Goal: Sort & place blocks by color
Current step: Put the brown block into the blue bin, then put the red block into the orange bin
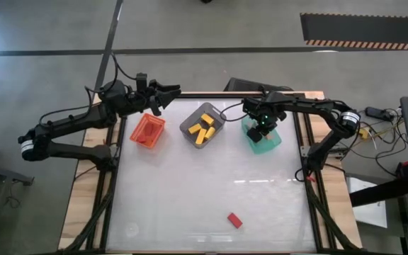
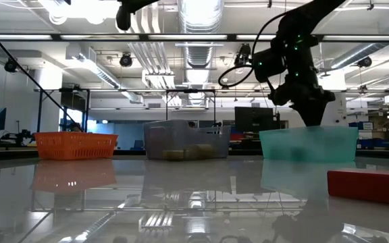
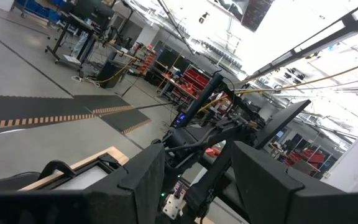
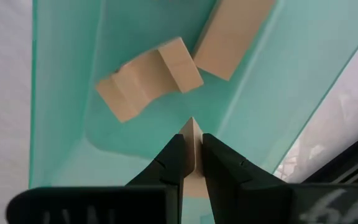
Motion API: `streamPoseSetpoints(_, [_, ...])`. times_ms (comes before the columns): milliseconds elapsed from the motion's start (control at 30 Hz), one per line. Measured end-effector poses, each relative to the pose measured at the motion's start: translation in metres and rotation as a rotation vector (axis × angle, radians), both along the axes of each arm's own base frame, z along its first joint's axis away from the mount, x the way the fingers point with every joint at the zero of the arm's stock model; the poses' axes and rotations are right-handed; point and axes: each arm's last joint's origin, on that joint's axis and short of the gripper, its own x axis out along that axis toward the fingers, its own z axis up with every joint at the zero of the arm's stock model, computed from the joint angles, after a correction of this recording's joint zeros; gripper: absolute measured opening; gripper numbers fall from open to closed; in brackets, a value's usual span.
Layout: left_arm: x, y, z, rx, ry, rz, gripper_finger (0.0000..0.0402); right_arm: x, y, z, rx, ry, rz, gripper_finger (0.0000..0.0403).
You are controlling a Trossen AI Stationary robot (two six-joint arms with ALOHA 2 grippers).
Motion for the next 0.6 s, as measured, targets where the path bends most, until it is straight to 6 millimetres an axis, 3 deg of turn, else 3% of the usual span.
streamPoseSetpoints(200, [0.000, 0.000, 0.000, 0.000, 0.000, 0.000, 0.0171, 0.004, -0.003, 0.007, -0.016, -0.029, 0.001, 0.0040])
streamPoseSetpoints(600, [0.000, 0.000, 0.000, -0.031, -0.010, -0.005, 0.0171, 0.007, -0.004, 0.013, -0.022, -0.050, -0.016, 0.0125])
